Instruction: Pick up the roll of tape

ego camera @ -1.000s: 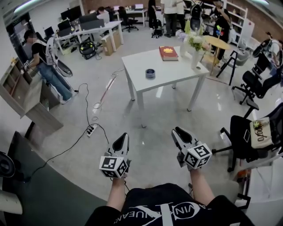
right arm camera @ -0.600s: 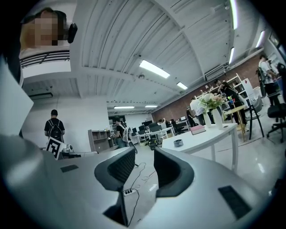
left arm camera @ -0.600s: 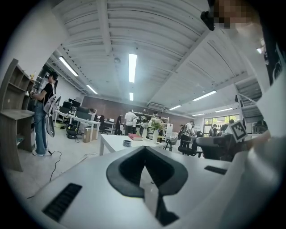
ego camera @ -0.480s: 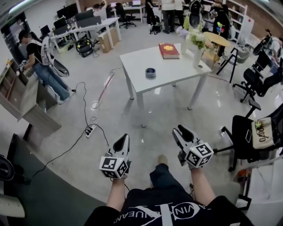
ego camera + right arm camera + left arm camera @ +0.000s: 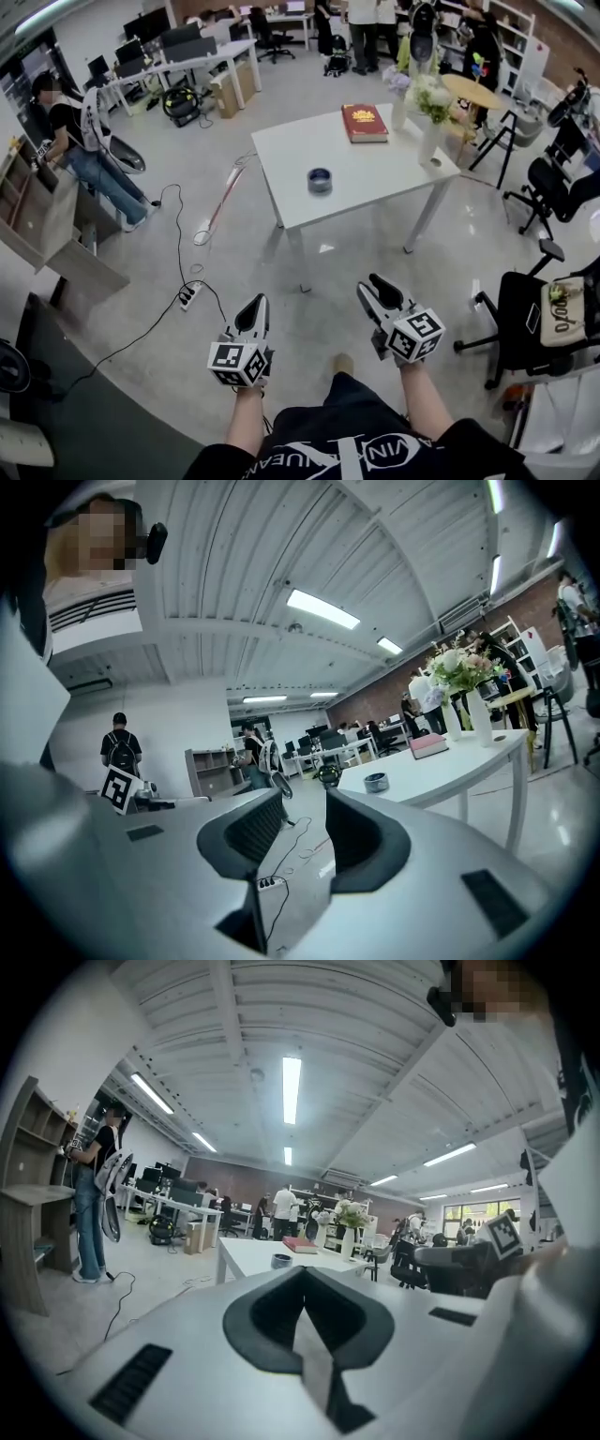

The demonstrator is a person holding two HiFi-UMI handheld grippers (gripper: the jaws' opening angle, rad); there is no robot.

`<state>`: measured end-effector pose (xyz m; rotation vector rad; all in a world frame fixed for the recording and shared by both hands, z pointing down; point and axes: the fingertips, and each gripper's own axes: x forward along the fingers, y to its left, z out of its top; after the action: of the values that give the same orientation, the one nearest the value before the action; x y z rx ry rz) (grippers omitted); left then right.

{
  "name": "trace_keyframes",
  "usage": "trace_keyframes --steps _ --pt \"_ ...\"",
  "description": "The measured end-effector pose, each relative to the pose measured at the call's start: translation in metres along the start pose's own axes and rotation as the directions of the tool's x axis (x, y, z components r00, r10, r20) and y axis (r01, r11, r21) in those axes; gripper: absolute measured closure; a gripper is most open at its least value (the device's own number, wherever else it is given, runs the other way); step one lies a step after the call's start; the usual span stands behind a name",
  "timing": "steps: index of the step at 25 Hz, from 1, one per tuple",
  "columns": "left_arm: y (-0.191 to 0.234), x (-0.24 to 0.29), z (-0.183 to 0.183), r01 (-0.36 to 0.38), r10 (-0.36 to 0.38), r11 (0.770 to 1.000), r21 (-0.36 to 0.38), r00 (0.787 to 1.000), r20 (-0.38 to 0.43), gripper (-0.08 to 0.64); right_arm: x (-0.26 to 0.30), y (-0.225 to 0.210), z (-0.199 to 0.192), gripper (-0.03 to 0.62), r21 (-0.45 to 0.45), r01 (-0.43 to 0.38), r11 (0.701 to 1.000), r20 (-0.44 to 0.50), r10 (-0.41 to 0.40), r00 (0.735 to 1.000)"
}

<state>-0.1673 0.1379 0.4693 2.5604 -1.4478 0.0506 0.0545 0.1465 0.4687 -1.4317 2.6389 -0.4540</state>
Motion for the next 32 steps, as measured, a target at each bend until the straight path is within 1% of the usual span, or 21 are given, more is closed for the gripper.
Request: trace_keyframes --steps 6,18,25,32 --pt "0.006 0.052 0.001 -0.004 0.004 1.0 -0.023 1.0 -0.011 0.561 0.038 -0.037 0.008 0.451 0.006 -0.036 0.999 -0.024 0.036 0.999" --pt "0.018 0.132 0.01 -0.048 0.047 0.999 -0.004 0.999 -0.022 0.561 0.095 -0.09 0.024 0.451 0.009 -0.113 0.994 -0.062 0.113 0.992" --pt "0.015 0.154 0.011 -0.065 0.065 0.998 -0.011 0.998 -0.016 0.561 0.109 -0.112 0.027 0.451 0.023 -0.138 0.99 -0.066 0.14 0.988" --pt "0.021 0.162 0.012 -0.09 0.09 0.996 -0.011 0.996 -0.017 0.561 0.118 -0.118 0.027 0.451 0.028 -0.165 0.986 -0.081 0.166 0.983"
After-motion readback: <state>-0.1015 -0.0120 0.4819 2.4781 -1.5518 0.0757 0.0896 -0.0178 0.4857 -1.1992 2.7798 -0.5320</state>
